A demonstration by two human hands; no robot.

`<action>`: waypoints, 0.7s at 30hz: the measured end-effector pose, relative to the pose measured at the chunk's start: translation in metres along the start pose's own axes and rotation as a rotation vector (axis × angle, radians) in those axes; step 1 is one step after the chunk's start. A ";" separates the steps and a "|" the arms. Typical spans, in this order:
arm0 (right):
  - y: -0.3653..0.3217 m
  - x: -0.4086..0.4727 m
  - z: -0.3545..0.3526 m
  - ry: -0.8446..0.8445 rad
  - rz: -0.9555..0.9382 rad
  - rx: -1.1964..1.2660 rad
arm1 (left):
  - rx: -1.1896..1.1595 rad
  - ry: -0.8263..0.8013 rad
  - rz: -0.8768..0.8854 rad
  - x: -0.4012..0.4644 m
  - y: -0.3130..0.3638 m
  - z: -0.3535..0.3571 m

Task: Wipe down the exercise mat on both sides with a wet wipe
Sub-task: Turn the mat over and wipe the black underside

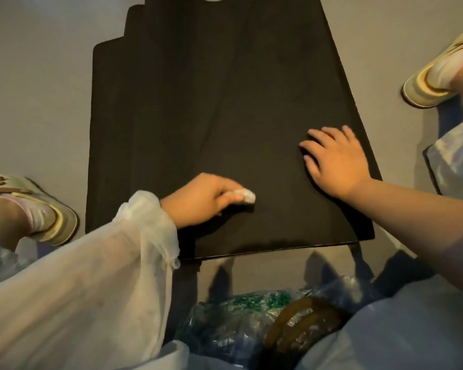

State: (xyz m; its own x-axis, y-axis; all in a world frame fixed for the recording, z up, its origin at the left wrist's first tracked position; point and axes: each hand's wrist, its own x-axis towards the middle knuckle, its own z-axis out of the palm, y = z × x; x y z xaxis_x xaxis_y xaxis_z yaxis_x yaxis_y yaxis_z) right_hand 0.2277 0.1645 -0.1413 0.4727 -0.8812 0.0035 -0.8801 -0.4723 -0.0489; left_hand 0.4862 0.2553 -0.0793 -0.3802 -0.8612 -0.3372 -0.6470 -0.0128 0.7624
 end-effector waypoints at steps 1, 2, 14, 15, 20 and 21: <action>0.004 -0.002 0.002 -0.071 0.075 -0.001 | -0.025 0.094 -0.039 0.011 -0.001 -0.007; 0.007 -0.006 0.008 -0.143 0.117 -0.009 | -0.045 0.180 -0.082 0.021 -0.003 -0.013; 0.003 -0.015 0.035 -0.195 0.123 -0.118 | 0.369 0.566 -0.143 0.148 -0.023 -0.072; 0.004 -0.014 0.035 -0.199 0.125 -0.116 | 0.415 0.567 -0.138 0.157 -0.025 -0.075; 0.005 -0.012 0.038 -0.203 0.143 -0.096 | 0.508 0.605 -0.139 0.186 -0.033 -0.080; 0.005 -0.012 0.039 -0.201 0.145 -0.096 | 0.532 0.572 -0.153 0.188 -0.036 -0.076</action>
State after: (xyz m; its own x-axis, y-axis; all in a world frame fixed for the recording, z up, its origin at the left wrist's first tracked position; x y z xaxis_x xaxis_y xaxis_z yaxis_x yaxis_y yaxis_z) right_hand 0.2191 0.1735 -0.1803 0.3327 -0.9225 -0.1959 -0.9348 -0.3499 0.0602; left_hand 0.4877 0.0551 -0.1280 0.0432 -0.9986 0.0291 -0.9482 -0.0318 0.3160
